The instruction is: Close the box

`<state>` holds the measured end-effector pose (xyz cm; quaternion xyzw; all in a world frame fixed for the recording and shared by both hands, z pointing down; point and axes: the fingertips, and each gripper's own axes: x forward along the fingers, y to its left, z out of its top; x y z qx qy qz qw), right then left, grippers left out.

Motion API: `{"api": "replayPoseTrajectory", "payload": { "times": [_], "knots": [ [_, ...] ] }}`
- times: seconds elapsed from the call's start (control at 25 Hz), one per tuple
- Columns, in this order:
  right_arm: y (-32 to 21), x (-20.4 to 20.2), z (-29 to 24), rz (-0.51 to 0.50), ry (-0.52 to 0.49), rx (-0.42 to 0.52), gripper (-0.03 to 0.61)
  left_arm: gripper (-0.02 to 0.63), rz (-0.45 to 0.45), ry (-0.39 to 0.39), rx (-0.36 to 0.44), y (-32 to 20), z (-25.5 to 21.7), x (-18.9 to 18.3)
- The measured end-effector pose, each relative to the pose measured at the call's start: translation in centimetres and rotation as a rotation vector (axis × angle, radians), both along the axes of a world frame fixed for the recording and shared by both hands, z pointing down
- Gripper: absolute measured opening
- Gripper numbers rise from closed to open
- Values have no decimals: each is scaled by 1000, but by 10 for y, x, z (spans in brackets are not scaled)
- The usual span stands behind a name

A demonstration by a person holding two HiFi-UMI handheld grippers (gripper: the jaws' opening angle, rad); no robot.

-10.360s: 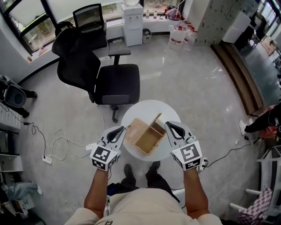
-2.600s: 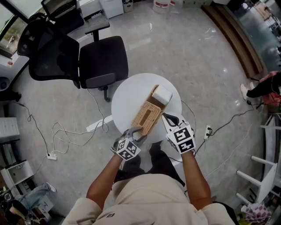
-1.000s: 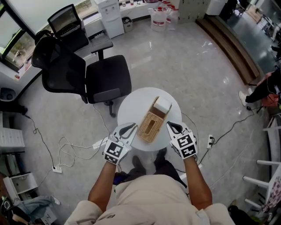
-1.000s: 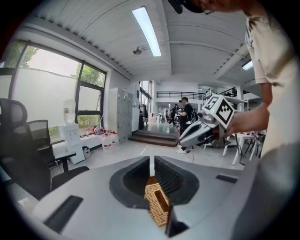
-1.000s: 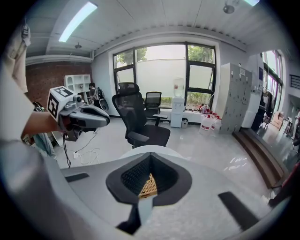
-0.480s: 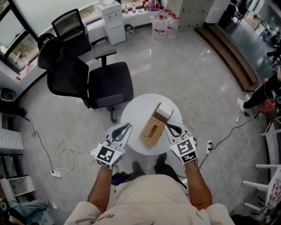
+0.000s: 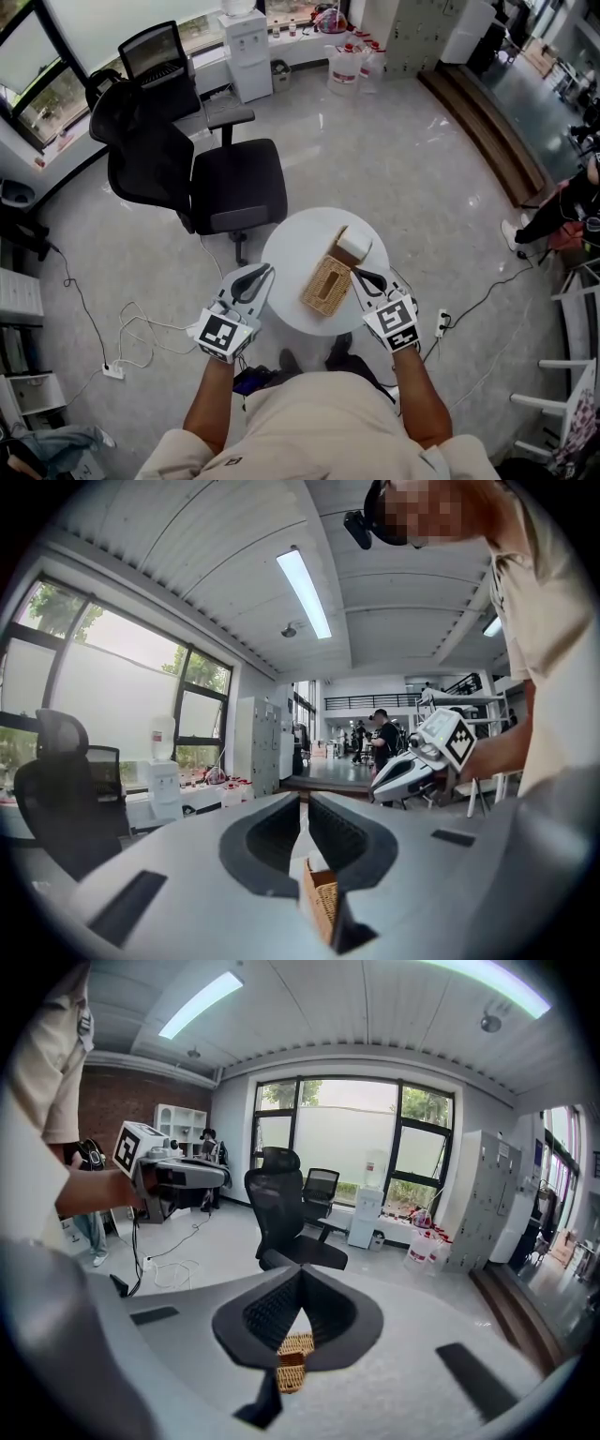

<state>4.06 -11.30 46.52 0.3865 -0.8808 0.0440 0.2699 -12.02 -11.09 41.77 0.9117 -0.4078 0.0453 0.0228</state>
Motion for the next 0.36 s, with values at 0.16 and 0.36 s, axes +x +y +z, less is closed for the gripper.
{"api": "replayPoseTrajectory", "payload": {
  "times": [0.16, 0.36],
  "knots": [
    [1, -7, -5, -13, 3, 6, -9, 29, 0, 4, -33, 8, 0, -2],
    [12, -11, -5, -19, 6, 6, -9, 29, -4, -1, -52, 22, 3, -6]
  ]
}}
